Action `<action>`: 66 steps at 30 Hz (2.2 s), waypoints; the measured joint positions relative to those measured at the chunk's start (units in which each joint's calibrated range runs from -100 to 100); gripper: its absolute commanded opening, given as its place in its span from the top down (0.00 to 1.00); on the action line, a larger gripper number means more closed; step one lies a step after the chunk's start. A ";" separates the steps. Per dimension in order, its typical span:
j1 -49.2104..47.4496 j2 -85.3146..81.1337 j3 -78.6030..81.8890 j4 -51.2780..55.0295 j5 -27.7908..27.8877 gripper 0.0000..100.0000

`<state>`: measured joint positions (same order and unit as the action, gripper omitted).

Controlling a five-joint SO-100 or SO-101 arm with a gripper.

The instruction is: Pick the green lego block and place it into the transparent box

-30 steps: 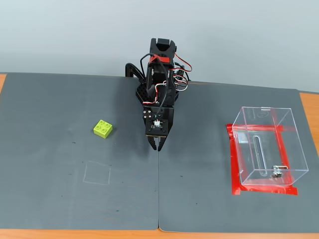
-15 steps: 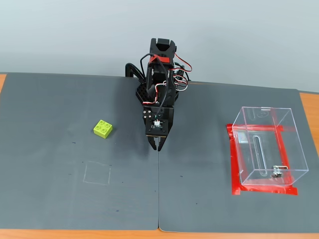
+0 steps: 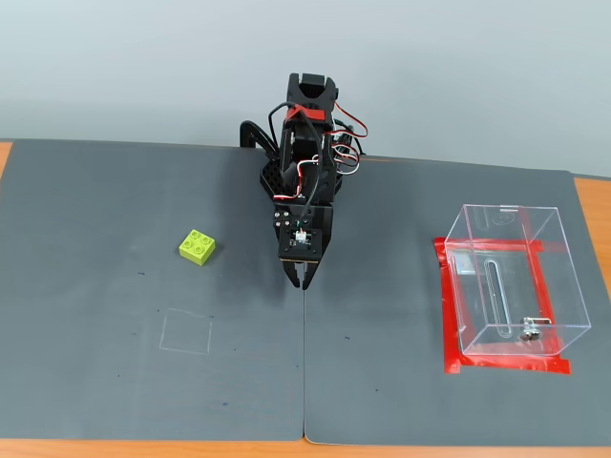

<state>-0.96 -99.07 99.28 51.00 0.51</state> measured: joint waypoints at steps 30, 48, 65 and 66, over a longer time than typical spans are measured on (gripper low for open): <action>-4.20 1.87 -1.44 0.00 0.00 0.98; -0.37 28.38 -27.30 8.33 -0.20 0.97; 20.71 28.55 -35.92 22.81 -11.62 0.97; 21.30 28.55 -35.92 22.81 -12.06 0.97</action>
<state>20.34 -70.52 63.36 73.81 -11.55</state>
